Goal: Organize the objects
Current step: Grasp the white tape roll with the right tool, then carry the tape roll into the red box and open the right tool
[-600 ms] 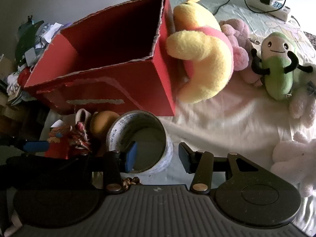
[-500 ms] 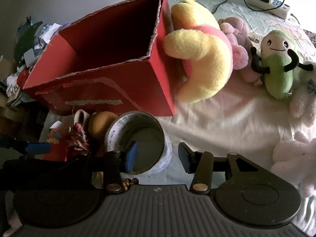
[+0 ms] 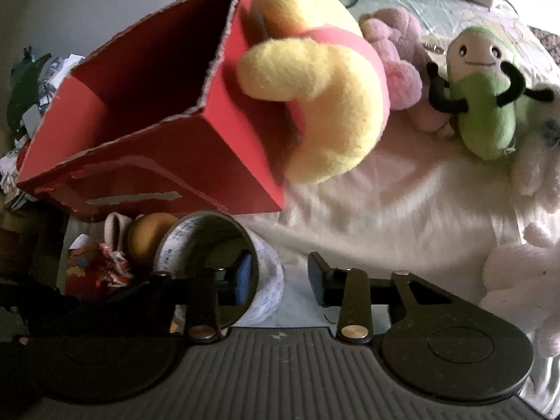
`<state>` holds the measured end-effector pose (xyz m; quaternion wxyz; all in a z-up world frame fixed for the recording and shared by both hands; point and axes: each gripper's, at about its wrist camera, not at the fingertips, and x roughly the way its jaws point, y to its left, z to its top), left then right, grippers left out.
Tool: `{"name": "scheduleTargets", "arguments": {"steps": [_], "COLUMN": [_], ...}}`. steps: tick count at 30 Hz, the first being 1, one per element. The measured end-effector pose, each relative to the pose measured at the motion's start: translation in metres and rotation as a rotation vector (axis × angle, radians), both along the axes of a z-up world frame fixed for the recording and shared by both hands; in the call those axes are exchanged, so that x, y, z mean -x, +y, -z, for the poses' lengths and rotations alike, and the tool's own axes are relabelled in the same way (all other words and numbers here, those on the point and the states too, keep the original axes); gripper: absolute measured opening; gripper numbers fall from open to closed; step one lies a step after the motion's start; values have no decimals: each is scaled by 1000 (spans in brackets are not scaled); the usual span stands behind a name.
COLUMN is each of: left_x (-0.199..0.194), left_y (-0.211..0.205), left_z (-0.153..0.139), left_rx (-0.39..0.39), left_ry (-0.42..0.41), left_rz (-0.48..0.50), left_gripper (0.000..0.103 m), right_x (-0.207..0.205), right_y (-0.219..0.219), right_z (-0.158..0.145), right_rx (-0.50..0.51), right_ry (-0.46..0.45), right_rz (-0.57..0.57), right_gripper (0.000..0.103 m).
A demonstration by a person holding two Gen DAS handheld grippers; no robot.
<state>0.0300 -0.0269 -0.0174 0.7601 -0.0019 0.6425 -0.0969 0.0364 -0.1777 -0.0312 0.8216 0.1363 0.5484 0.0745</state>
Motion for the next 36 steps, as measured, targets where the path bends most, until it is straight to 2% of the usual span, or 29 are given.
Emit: {"name": "scheduleTargets", "arguments": {"steps": [2,5,7,8,10,14,17,22,25,29,36], "left_x": [-3,-9,-11,-12,-14,-15,-11,-7,-8,-6,-12], "left_y": [-1,-4,-7,-8,-9,-11,-11,-20,-21,-17,-3], "left_z": [1,-3,-1,-1,0,0,-12,-28,-37,-63,-111], "left_rx": [26,47,48,55,69,84,129,147,185,226,304], "left_ry": [9,2,-2,-1,11,0,-24,-77,-98,-172,-330], "left_rz": [-3,8,20,27,35,51,83,161,188,245,299], "left_gripper": [51,50,48,43,41,40,40,41,42,42,41], "right_x": [-2,-6,-6,-6,-4,2,11,27,35,38,20], "right_y": [-2,-3,-4,-4,-5,-13,-22,-28,-32,-36,-28], "right_z": [4,8,7,5,2,-9,-18,-39,-55,-82,-137], "right_rx": [-15,-38,-56,-49,-38,-28,-11,34,51,71,30], "right_ry": [13,27,23,17,9,-20,-41,-97,-135,-200,-346], "right_rz": [3,2,-8,-9,-9,4,25,40,54,60,45], "right_gripper": [35,26,12,11,12,11,11,12,12,12,12]}}
